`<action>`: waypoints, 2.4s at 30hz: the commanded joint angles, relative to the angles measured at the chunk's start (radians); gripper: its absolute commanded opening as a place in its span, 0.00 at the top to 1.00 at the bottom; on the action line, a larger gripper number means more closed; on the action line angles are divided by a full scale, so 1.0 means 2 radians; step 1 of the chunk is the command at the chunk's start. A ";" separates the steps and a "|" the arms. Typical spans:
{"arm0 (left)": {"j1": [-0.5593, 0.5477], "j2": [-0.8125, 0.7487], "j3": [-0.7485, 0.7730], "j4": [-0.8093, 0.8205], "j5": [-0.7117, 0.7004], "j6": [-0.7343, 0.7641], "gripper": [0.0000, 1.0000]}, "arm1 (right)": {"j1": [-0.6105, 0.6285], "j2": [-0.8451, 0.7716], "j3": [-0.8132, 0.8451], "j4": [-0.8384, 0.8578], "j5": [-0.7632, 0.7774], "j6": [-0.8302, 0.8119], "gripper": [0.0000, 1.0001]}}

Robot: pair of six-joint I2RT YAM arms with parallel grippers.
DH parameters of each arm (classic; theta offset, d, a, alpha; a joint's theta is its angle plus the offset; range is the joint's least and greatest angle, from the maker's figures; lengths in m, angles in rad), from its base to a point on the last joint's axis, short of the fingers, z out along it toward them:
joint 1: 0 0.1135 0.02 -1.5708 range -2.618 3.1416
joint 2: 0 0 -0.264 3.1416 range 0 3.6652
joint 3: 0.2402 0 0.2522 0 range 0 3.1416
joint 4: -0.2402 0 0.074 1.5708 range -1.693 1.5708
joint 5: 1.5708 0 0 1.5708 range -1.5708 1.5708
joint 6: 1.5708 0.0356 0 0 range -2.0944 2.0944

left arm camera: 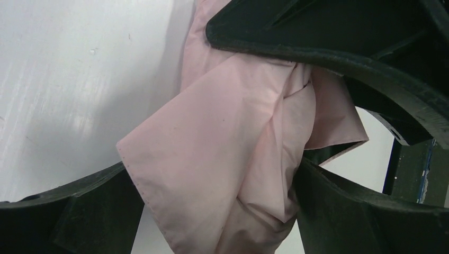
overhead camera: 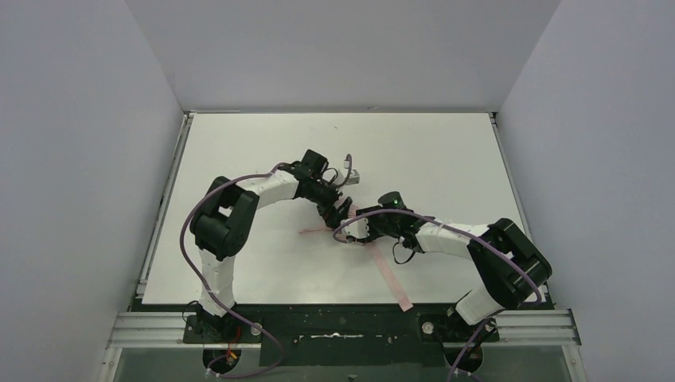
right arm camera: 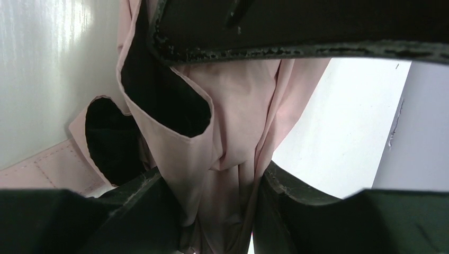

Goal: Put away the umbrella

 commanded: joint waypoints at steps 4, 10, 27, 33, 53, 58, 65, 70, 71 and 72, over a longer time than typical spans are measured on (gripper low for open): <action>-0.014 0.016 0.027 -0.007 0.013 0.012 0.22 | 0.006 0.015 -0.012 0.009 -0.011 0.023 0.93; -0.015 0.021 0.036 -0.007 0.012 0.002 0.46 | 0.008 0.015 -0.013 0.022 -0.012 0.032 0.89; -0.025 0.005 0.037 -0.025 -0.072 0.025 1.00 | 0.006 -0.098 0.008 -0.069 -0.035 0.095 0.30; -0.025 -0.004 0.033 -0.016 -0.102 0.025 1.00 | 0.008 -0.220 -0.005 -0.105 -0.046 0.209 0.26; -0.074 -0.040 -0.013 0.014 -0.247 0.072 1.00 | -0.169 -0.206 0.120 -0.192 0.061 0.573 0.23; -0.077 -0.041 -0.010 0.006 -0.261 0.068 1.00 | -0.177 -0.164 0.186 -0.305 0.094 0.645 0.24; -0.075 -0.031 0.010 -0.011 -0.260 0.052 1.00 | -0.175 -0.193 0.129 -0.357 0.092 0.783 0.30; -0.073 -0.026 0.019 -0.018 -0.259 0.046 1.00 | -0.118 -0.212 0.077 -0.361 0.106 0.848 0.32; -0.073 -0.026 0.020 -0.019 -0.258 0.046 1.00 | -0.098 -0.212 0.073 -0.364 0.119 0.857 0.33; -0.073 -0.025 0.020 -0.020 -0.258 0.045 1.00 | -0.077 -0.209 0.070 -0.370 0.133 0.867 0.33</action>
